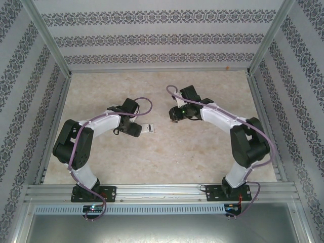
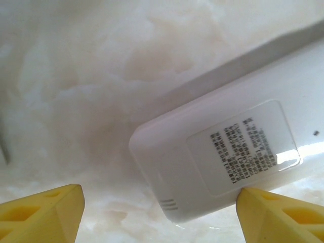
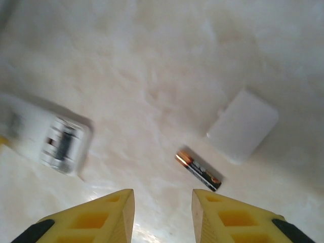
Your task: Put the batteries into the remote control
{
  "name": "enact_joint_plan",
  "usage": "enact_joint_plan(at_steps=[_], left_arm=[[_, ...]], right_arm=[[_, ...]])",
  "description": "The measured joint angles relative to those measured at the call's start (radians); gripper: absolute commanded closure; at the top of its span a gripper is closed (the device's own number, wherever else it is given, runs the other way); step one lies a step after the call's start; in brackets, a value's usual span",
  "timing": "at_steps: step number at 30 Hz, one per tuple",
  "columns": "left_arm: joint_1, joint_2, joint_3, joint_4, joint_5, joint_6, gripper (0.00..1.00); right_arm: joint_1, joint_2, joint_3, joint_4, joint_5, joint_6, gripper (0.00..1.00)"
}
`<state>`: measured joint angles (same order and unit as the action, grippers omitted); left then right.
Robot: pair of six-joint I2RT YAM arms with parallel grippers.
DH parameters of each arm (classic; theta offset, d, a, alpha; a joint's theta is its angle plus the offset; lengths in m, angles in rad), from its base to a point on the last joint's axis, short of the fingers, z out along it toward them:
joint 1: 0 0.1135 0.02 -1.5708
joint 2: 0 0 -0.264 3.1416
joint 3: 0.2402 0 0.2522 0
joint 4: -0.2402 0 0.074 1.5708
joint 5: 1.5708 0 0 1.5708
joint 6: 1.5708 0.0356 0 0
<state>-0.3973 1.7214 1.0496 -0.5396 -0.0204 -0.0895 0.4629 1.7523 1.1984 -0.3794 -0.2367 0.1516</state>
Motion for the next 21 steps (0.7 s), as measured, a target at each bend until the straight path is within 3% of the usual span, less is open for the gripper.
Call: enact_joint_plan(at_steps=[12,21], left_arm=[[0.003,-0.011,-0.013,0.017,-0.009,-0.002,0.21],[0.020,-0.051,-0.058,0.047,-0.008,-0.032,0.20]], right_arm=[[0.011,0.171,0.122,-0.146,0.074,-0.107,0.57],[0.023,0.279,0.212,-0.164,0.103,-0.135,0.63]])
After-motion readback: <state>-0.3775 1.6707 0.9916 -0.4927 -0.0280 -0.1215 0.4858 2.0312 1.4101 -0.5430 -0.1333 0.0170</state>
